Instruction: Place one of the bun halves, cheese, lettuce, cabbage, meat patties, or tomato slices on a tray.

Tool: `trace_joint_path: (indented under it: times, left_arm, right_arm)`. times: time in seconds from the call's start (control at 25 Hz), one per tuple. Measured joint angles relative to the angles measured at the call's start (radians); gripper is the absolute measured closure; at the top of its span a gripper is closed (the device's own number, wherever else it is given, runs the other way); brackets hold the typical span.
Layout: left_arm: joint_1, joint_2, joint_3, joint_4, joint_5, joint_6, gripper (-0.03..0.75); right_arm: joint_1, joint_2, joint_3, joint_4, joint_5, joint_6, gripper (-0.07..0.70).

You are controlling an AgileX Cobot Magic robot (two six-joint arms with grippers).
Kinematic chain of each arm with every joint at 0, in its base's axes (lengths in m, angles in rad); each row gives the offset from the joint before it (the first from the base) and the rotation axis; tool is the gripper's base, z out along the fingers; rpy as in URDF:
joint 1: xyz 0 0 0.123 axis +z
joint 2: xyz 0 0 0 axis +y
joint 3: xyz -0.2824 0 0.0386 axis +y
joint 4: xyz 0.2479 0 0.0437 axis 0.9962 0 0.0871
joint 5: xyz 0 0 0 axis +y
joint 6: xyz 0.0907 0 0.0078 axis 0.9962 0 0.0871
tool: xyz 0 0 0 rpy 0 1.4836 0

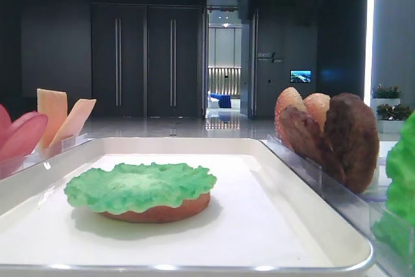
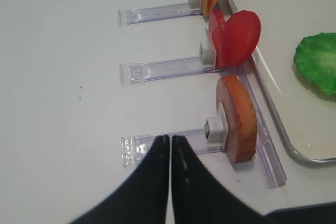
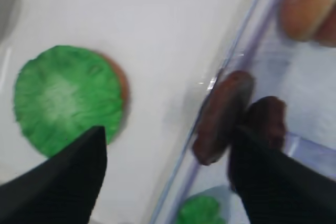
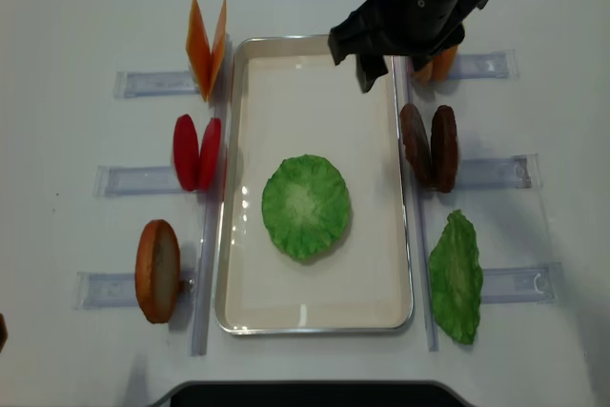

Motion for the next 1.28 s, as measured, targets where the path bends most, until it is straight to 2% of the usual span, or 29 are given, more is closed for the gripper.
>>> trace_joint_path:
  times: [0.16,0.4,0.52,0.64,0.76,1.0,1.08,1.28]
  left_arm:
    - [0.0,0.0,0.0,0.0,0.0,0.0,0.715]
    - [0.0,0.0,0.0,0.0,0.0,0.0,0.715]
    - [0.0,0.0,0.0,0.0,0.0,0.0,0.715]
    - [0.0,0.0,0.0,0.0,0.0,0.0,0.715]
    - [0.0,0.0,0.0,0.0,0.0,0.0,0.715]
    - [0.0,0.0,0.0,0.0,0.0,0.0,0.715]
    - [0.0,0.0,0.0,0.0,0.0,0.0,0.715]
    - [0.0,0.0,0.0,0.0,0.0,0.0,0.715]
  right_arm:
    - [-0.142,-0.014,0.0,-0.052,0.0,-0.002,0.155]
    - [-0.468,-0.021,0.0,-0.066,0.0,-0.071,0.155]
    - [-0.582,-0.034,0.002,-0.078,0.0,-0.097,0.155]
    - [-0.646,-0.096,0.05,-0.088,-0.002,-0.11,0.155]
    - [-0.685,-0.228,0.195,-0.108,-0.005,-0.11,0.155]
    - [-0.692,-0.656,0.702,-0.116,0.004,-0.093,0.155]
    - [-0.692,-0.795,0.826,-0.108,0.002,-0.092,0.155]
    - [-0.692,-1.151,1.019,-0.083,-0.029,-0.104,0.155]
